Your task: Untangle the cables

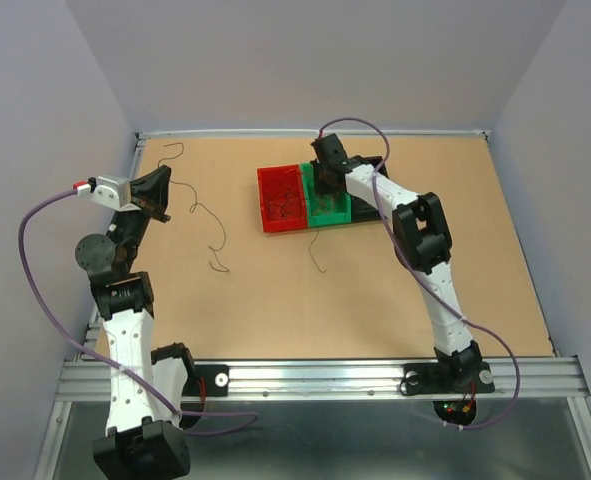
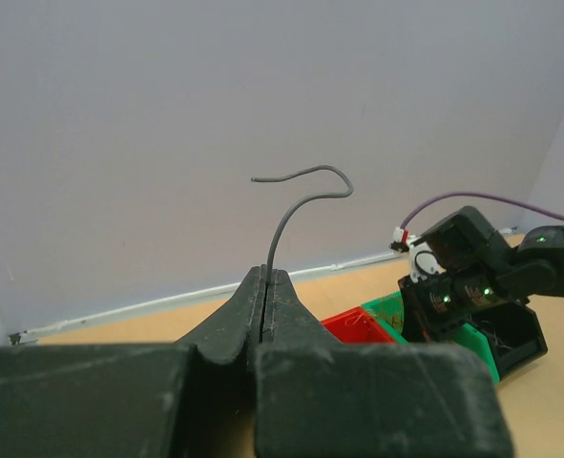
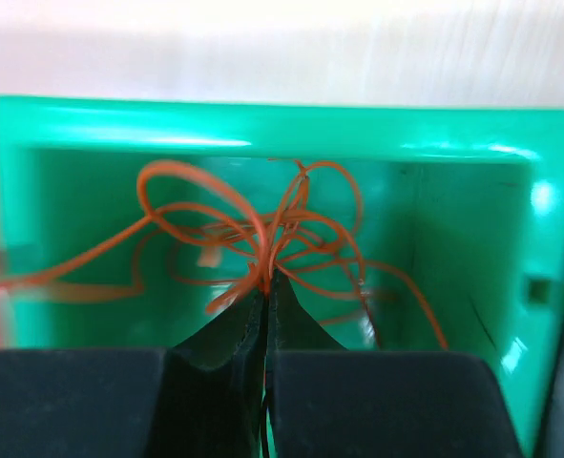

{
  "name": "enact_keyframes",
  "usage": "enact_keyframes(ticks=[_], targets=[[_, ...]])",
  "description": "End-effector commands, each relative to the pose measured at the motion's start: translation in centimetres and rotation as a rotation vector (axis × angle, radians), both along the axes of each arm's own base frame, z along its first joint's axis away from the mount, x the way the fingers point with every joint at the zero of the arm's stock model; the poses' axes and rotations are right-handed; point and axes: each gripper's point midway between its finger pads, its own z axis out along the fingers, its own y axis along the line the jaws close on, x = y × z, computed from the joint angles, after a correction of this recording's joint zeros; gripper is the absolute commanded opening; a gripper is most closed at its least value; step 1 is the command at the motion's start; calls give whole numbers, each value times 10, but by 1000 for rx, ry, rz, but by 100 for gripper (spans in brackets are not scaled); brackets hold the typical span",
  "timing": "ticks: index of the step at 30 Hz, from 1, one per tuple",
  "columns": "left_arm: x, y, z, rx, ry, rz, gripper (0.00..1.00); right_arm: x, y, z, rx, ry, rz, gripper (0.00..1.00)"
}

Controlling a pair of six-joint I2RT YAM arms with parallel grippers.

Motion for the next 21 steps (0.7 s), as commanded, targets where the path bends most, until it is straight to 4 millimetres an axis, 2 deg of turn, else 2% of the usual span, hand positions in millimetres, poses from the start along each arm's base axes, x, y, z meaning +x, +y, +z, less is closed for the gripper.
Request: enact_keyframes(ticks=[1,4,5,7,8,9,10,13,14,16,18,19,20,21], targets=[[-9,-8,14,25,-69,-28,1,4,-17,-34,-110,20,-53,1],[-10,-9,14,29,-71,-30,1,0,-22,-40,-127,30,-64,1],[-9,-9,13,29,-70,-30,1,0,-20,-36,-121,26,-62,0],[-10,-10,14,31,-70,-36,1,2,-18,-14,-104,-7,-60,2],[-10,-10,13,31,-71,-37,1,3,-18,-4,-99,-24,-62,11],[-10,-11,13,33,-69,-39,1,4,-17,5,-89,-39,-61,15],[-10,-11,13,32,-69,-41,1,4,-16,29,-69,-73,-62,25],[-9,-11,12,34,-68,-42,1,0,-13,63,-35,-118,-54,39],[-9,-11,12,35,-67,-42,1,-6,-15,82,-23,-140,-54,48],[-9,-12,12,36,-67,-45,1,-16,-18,108,-5,-173,-53,56],[-8,-12,12,37,-66,-46,1,-24,-21,118,-1,-183,-60,64],[-8,-12,11,37,-65,-46,1,-29,-21,125,6,-190,-60,72],[-8,-12,11,38,-65,-44,1,-37,-23,120,0,-173,-57,75],[-8,-12,12,39,-67,-47,1,-44,-25,135,15,-193,-62,78]])
